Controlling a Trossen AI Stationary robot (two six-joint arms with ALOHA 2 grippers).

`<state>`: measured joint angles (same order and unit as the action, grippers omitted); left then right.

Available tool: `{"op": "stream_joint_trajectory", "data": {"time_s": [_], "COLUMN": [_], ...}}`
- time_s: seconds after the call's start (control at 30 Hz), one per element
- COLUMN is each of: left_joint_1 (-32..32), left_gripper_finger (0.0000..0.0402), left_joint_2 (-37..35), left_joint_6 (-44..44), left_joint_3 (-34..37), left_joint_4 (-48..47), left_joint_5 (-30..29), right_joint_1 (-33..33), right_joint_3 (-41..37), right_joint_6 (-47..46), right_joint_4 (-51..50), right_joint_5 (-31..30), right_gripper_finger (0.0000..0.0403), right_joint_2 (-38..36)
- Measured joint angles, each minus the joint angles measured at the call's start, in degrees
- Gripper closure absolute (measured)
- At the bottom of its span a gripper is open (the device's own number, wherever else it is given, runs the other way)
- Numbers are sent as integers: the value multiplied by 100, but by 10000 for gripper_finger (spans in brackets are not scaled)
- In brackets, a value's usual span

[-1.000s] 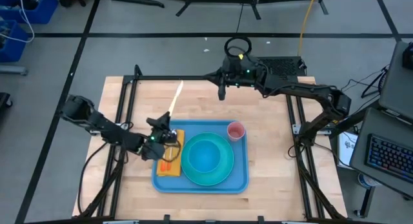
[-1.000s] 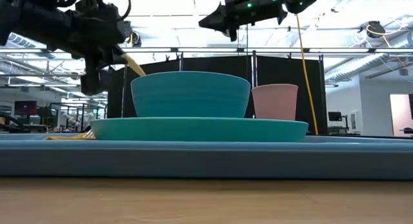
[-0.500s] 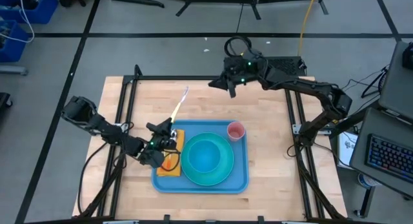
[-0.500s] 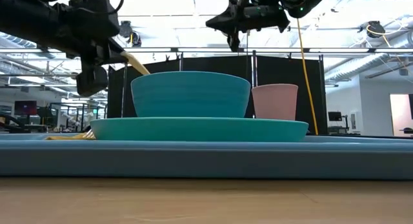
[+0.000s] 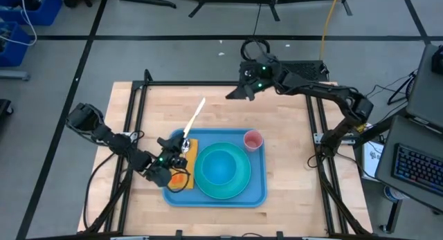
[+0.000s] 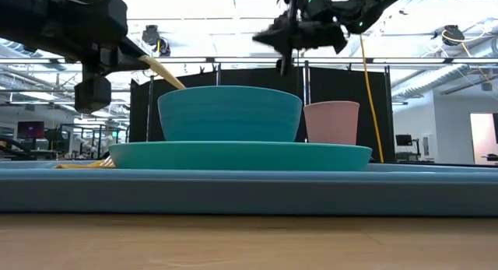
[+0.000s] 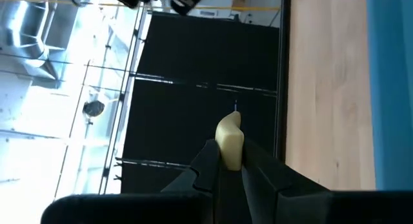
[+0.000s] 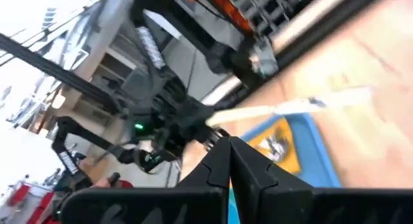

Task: Set up tray
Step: Put the knife on top of the yellow napkin beside the spoon

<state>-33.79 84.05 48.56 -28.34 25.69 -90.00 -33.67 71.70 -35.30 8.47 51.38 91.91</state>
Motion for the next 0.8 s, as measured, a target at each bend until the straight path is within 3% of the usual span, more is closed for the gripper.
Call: {"op": "stream_joint_trajectory", "data": {"time_s": [0.23,0.63,0.8], "left_joint_1": [-343,-709,-884], "left_gripper_finger": [356,356,356], "left_joint_2": [0,0,0], "left_joint_6": [49,382,644], "left_joint_3": [0,-7,-144], "left_joint_4": [118,159,143], "left_joint_5": [-4,-3,-4], "right_joint_1": [183,380,428], "right_joint_3": [-7,0,0], "right_joint_6": [-529,-1570,-2017], "right_joint_4": [30,986,1161], "right_joint_5": [474,587,695], "right_gripper_finger": [376,252,231], "right_joint_2": [643,1044,1247]}}
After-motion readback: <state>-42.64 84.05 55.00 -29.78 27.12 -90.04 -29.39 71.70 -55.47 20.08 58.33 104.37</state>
